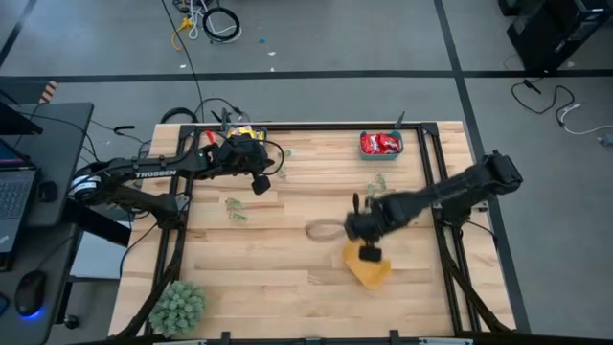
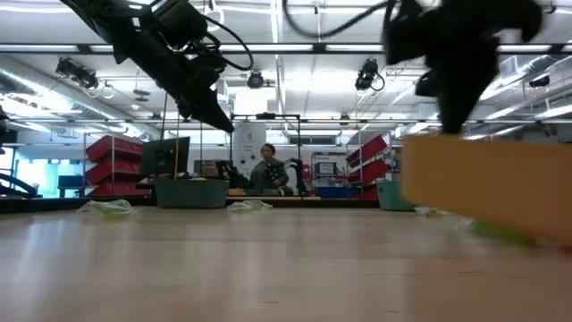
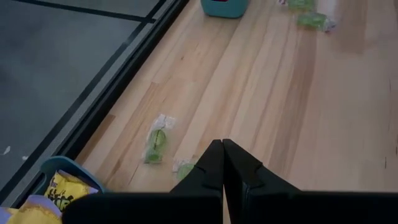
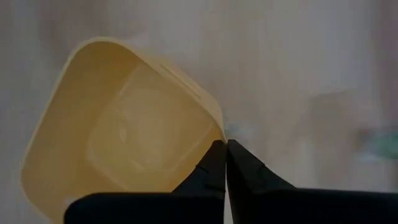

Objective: Sort candy
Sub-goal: Move the yellow bin from the bottom right corner to the top center of the table, then adjust the yellow bin, then put the green gummy into the yellow bin

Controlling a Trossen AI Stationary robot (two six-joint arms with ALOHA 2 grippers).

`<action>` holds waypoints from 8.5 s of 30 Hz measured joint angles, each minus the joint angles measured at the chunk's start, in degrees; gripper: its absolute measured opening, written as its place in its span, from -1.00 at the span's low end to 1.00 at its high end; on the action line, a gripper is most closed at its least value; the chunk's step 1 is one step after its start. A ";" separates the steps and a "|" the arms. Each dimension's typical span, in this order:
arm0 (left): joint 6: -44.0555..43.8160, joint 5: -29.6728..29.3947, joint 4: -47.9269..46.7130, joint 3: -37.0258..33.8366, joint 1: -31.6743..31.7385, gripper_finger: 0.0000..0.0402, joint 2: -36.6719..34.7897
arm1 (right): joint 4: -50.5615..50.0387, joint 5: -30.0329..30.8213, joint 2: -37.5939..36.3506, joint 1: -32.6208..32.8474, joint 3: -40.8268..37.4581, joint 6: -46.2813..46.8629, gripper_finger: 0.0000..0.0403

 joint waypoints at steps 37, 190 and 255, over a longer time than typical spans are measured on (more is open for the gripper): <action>6.01 6.16 43.07 -10.31 -9.60 -1.00 15.09 | 31.22 6.81 4.90 -47.74 0.00 -7.06 -1.00; 8.74 -6.45 25.08 3.46 -2.77 -0.99 27.43 | 34.22 4.46 -16.19 -36.74 -11.19 -34.30 -0.79; 17.68 11.93 -15.70 29.16 15.55 -0.56 38.09 | 37.01 4.88 -24.23 -36.76 -19.02 -33.28 -0.79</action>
